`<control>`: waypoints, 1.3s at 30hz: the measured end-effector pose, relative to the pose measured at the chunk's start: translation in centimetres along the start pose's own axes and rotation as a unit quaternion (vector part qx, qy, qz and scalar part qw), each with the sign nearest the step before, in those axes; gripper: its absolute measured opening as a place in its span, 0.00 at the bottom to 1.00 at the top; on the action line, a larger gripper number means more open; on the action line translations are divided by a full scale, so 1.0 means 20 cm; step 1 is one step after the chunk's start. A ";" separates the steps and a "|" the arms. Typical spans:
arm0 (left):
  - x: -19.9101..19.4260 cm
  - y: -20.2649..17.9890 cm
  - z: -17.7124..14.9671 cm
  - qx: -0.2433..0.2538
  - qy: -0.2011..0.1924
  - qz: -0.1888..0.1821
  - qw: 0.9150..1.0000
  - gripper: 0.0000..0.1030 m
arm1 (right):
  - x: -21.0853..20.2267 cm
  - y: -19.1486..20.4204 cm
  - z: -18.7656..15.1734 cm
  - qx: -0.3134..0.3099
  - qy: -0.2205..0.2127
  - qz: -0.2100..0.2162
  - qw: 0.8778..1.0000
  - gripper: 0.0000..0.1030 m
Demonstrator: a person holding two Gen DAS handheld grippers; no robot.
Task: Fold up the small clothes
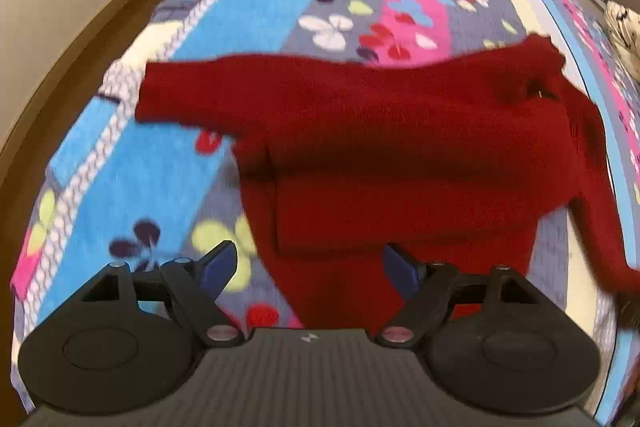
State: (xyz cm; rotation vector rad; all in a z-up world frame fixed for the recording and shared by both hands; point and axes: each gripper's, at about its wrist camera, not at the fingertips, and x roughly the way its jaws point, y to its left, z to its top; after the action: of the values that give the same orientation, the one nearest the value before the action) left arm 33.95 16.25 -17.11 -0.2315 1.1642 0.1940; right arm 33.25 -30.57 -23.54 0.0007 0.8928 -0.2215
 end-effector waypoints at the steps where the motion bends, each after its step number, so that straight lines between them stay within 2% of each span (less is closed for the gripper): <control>1: -0.01 0.00 -0.03 0.001 0.003 0.002 1.000 0.82 | 0.03 -0.01 0.04 -0.024 -0.013 -0.009 1.000 0.11; 2: -0.02 0.00 -0.05 0.004 0.006 0.004 1.000 0.82 | 0.05 -0.04 0.09 -0.028 -0.018 -0.023 0.999 0.10; 4: -0.05 0.00 -0.09 0.015 0.002 0.019 1.000 0.82 | 0.09 -0.18 0.24 0.006 -0.029 -0.053 0.998 0.09; 7: -0.09 0.01 -0.11 0.025 -0.008 0.034 0.999 0.82 | 0.11 -0.43 0.54 0.042 -0.085 -0.158 0.983 0.10; 8: -0.10 0.02 -0.11 0.025 -0.011 0.036 0.999 0.82 | 0.13 -0.50 0.63 0.069 -0.080 -0.186 0.977 0.13; 9: -0.11 0.03 -0.12 0.025 -0.014 0.037 0.999 0.83 | 0.16 -0.58 0.70 0.101 -0.064 -0.205 0.971 0.21; 10: -0.11 0.03 -0.12 0.024 -0.017 0.036 0.999 0.83 | 0.18 -0.64 0.74 0.128 -0.042 -0.203 0.970 0.30; 11: -0.11 0.03 -0.12 0.024 -0.018 0.033 0.999 0.84 | 0.20 -0.68 0.75 0.155 -0.019 -0.183 0.971 0.44; 12: -0.11 0.04 -0.13 0.023 -0.018 0.030 0.999 0.84 | 0.20 -0.70 0.74 0.172 -0.001 -0.148 0.974 0.50; 13: -0.10 0.04 -0.14 0.021 -0.016 0.026 0.999 0.84 | 0.16 -0.68 0.70 0.180 -0.002 -0.119 0.977 0.52; 15: -0.08 0.05 -0.15 0.015 -0.010 0.015 1.000 0.84 | 0.06 -0.57 0.60 0.178 -0.013 -0.075 0.981 0.67; 16: -0.07 0.06 -0.17 0.013 -0.008 0.009 1.000 0.84 | 0.01 -0.49 0.53 0.172 -0.011 -0.035 0.984 0.68; 18: -0.05 0.06 -0.19 0.011 -0.003 -0.001 1.000 0.84 | -0.09 -0.28 0.36 0.164 0.023 0.080 0.983 0.69; 19: -0.05 0.07 -0.21 0.008 0.000 -0.007 1.000 0.84 | -0.12 -0.17 0.26 0.157 0.052 0.138 0.976 0.69; 21: -0.03 0.07 -0.25 0.000 0.008 -0.023 1.000 0.86 | -0.16 0.05 0.05 0.139 0.105 0.209 0.962 0.69; 23: 0.01 0.06 -0.29 -0.007 0.022 -0.040 0.999 0.86 | -0.19 0.20 -0.11 0.129 0.120 0.234 0.956 0.66; 25: 0.05 0.04 -0.33 -0.010 0.032 -0.055 0.998 0.86 | -0.21 0.25 -0.25 0.168 0.098 0.226 0.954 0.66; 26: 0.07 0.03 -0.34 -0.012 0.038 -0.056 0.998 0.86 | -0.23 0.25 -0.29 0.194 0.077 0.220 0.953 0.68; 28: 0.10 -0.02 -0.36 -0.014 0.051 -0.073 0.996 0.86 | -0.23 0.26 -0.29 0.217 0.077 0.234 0.945 0.68; 29: 0.11 -0.04 -0.37 -0.015 0.056 -0.086 0.995 0.86 | -0.22 0.28 -0.26 0.210 0.090 0.253 0.940 0.60; 30: 0.11 -0.07 -0.38 -0.016 0.058 -0.102 0.993 0.86 | -0.21 0.31 -0.22 0.202 0.110 0.281 0.932 0.37; 31: 0.11 -0.10 -0.39 -0.014 0.059 -0.119 0.991 0.86 | -0.20 0.33 -0.18 0.196 0.128 0.304 0.924 0.28; 32: 0.12 -0.13 -0.40 -0.011 0.062 -0.129 0.990 0.86 | -0.22 0.35 -0.13 0.181 0.127 0.299 0.928 0.18; 33: 0.13 -0.16 -0.41 -0.007 0.067 -0.128 0.989 0.86 | -0.24 0.38 -0.07 0.153 0.122 0.286 0.938 0.17; 35: 0.14 -0.20 -0.41 -0.005 0.067 -0.108 0.992 0.86 | -0.28 0.44 0.04 0.124 0.109 0.279 0.946 0.16; 37: 0.15 -0.19 -0.41 -0.018 0.069 -0.096 0.993 0.86 | -0.31 0.55 0.18 0.106 0.087 0.297 0.945 0.16; 38: 0.15 -0.18 -0.42 -0.028 0.070 -0.096 0.992 0.86 | -0.34 0.63 0.24 0.090 0.070 0.312 0.943 0.20; 39: 0.14 -0.15 -0.42 -0.035 0.071 -0.094 0.992 0.86 | -0.39 0.71 0.30 0.070 0.048 0.335 0.939 0.29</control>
State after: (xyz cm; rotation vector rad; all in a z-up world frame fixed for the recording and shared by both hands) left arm 28.43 11.00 -22.73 -0.4199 1.2693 0.0536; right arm 36.01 -15.69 -15.05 0.4456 0.9242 0.3568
